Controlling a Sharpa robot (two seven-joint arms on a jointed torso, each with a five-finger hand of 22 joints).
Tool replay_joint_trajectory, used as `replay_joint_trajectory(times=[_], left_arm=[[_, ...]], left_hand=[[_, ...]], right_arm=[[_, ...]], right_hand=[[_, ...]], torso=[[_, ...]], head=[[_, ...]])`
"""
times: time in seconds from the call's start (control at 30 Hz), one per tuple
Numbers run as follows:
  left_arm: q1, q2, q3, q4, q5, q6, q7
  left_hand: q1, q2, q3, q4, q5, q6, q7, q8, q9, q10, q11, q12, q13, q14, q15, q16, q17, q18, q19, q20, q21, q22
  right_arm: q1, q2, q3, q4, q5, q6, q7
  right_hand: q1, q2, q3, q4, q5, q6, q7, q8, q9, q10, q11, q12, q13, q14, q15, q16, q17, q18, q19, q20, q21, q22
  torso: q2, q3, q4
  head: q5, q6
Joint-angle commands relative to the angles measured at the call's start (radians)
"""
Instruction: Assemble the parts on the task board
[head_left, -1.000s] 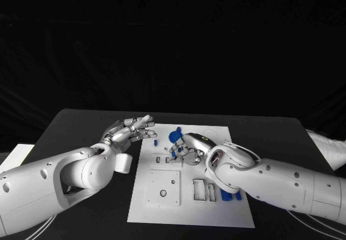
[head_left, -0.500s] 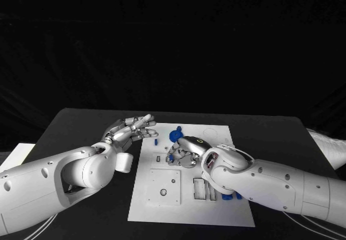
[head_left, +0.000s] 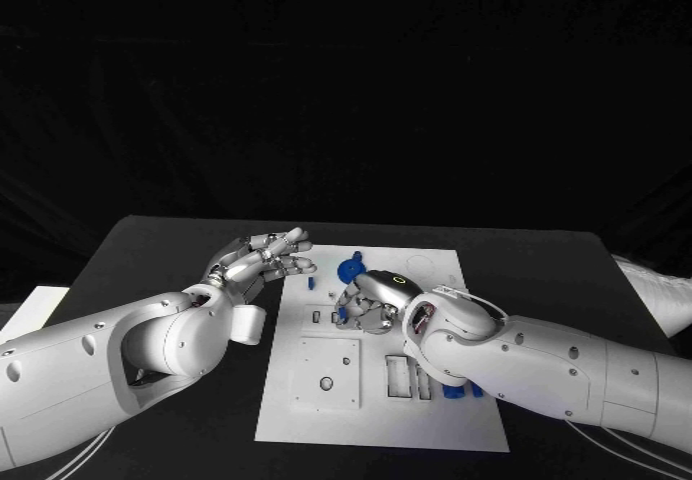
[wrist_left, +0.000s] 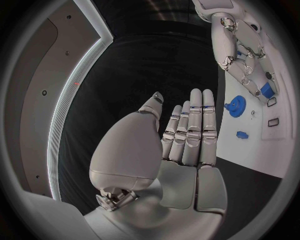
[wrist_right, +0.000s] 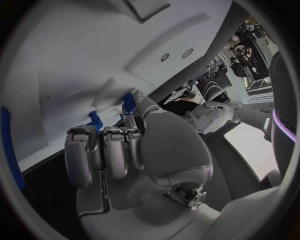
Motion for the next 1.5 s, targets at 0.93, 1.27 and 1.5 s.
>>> replay_joint_trajectory(times=[0.93, 1.27, 1.5], left_arm=[[0.001, 0.001, 0.001, 0.005, 0.002, 0.024, 0.002], [0.001, 0.001, 0.001, 0.005, 0.002, 0.025, -0.001], [0.001, 0.001, 0.001, 0.005, 0.002, 0.027, -0.002]], left_hand=[[0.000, 0.011, 0.000, -0.005, -0.003, -0.002, 0.006, -0.005, 0.000, -0.003, 0.007, -0.006, -0.001, -0.009, 0.000, -0.002, 0.001, 0.001, -0.006, -0.001, 0.007, -0.001], [0.000, 0.011, 0.000, -0.005, -0.003, -0.002, 0.006, -0.005, 0.000, -0.003, 0.007, -0.007, -0.001, -0.011, 0.001, -0.004, 0.002, 0.001, -0.007, 0.000, 0.007, -0.002], [0.000, 0.011, 0.000, -0.005, -0.003, -0.002, 0.006, -0.005, 0.000, -0.003, 0.007, -0.007, -0.001, -0.011, 0.001, -0.004, 0.002, 0.001, -0.007, 0.000, 0.007, -0.002]], right_arm=[[-0.004, -0.001, -0.006, -0.006, -0.075, 0.052, -0.058], [-0.004, 0.000, -0.007, -0.003, -0.079, -0.001, -0.057], [-0.004, 0.001, -0.007, 0.001, -0.080, -0.040, -0.048]], right_hand=[[-0.058, -0.069, -0.021, 0.007, -0.021, -0.046, 0.013, -0.041, -0.028, 0.052, 0.032, -0.097, 0.212, 0.093, 0.024, -0.007, 0.212, -0.012, 0.074, 0.017, -0.002, 0.181], [-0.080, -0.089, -0.043, 0.024, -0.029, -0.073, 0.019, -0.039, -0.035, 0.044, 0.038, -0.112, 0.203, 0.093, 0.030, -0.007, 0.213, -0.012, 0.074, 0.024, -0.002, 0.181], [-0.101, -0.103, -0.073, 0.048, -0.029, -0.084, 0.019, -0.036, -0.034, 0.038, 0.039, -0.123, 0.196, 0.092, 0.032, -0.008, 0.211, -0.012, 0.074, 0.026, -0.002, 0.181]], torso=[[0.001, -0.0001, 0.0014], [0.001, 0.0001, 0.0011], [0.001, 0.0003, 0.0013]], head=[[-0.006, -0.001], [-0.006, 0.000], [-0.007, 0.001]])
